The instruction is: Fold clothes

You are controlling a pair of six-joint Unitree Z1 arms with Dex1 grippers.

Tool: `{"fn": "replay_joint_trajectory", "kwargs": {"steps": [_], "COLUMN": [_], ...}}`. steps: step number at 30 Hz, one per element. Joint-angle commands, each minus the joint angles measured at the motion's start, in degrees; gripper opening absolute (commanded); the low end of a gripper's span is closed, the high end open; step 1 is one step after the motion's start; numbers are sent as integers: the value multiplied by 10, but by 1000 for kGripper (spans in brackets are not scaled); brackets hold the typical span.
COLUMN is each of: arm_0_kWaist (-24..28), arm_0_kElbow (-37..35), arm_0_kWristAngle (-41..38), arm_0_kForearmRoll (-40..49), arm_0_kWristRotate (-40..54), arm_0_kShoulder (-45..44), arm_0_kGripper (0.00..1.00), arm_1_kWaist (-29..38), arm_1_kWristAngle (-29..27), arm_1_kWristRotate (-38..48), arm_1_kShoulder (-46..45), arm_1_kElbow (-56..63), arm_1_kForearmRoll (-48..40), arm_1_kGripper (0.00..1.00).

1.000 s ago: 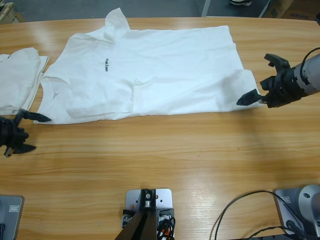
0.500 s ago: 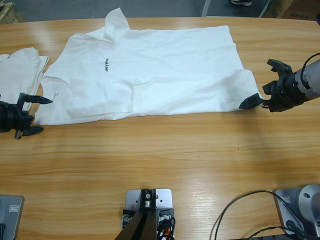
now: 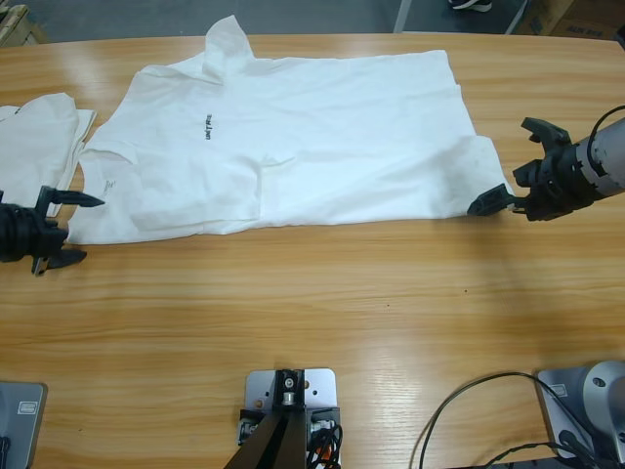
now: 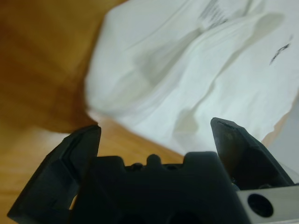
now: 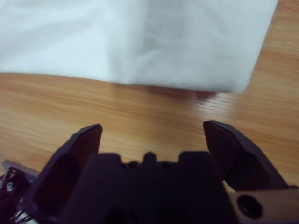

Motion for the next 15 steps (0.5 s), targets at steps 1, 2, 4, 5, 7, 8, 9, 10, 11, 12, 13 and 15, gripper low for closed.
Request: {"fn": "replay_joint_trajectory", "kwargs": {"steps": [1, 2, 4, 5, 7, 8, 9, 10, 11, 12, 13, 15], "arm_0_kWaist": [-5, -5, -5, -5, -5, -5, -5, -5, -6, -7, -7, -7], "arm_0_kElbow": [27, 28, 30, 30, 29, 29, 28, 28, 30, 33, 42, 53], "arm_0_kWristAngle": [5, 5, 3, 2, -9, -14, -14, -14, -13, -13, -13, -13], "arm_0_kForearmRoll": [-72, -73, -77, -86, -118, -133, -138, -138, -137, -137, -137, -137], "arm_0_kWristRotate": [7, 7, 9, 11, 5, 3, 3, 2, -2, -4, -3, -3], "arm_0_kShoulder": [57, 62, 79, 90, 114, 122, 126, 127, 125, 122, 118, 110], "arm_0_kGripper": [174, 163, 163, 162, 126, 10, 0, 0, 0, 0, 0, 0], "arm_1_kWaist": [-11, -11, -11, -11, -11, -11, -11, -11, -11, -11, -11, -11], "arm_1_kWristAngle": [4, 4, 4, 4, 3, 2, 0, -2, -6, -10, -11, -12], "arm_1_kWristRotate": [5, 6, 5, 5, 5, 5, 5, 5, 5, 5, 5, 6], "arm_1_kShoulder": [10, 11, 12, 11, 12, 13, 13, 12, 11, 10, 9, 9], "arm_1_kElbow": [16, 16, 16, 16, 17, 17, 17, 17, 19, 20, 20, 20], "arm_1_kForearmRoll": [0, 0, 0, 0, 0, 0, 0, 0, 0, 0, 0, 0], "arm_1_kGripper": [895, 895, 895, 896, 895, 895, 895, 895, 888, 865, 858, 857]}}
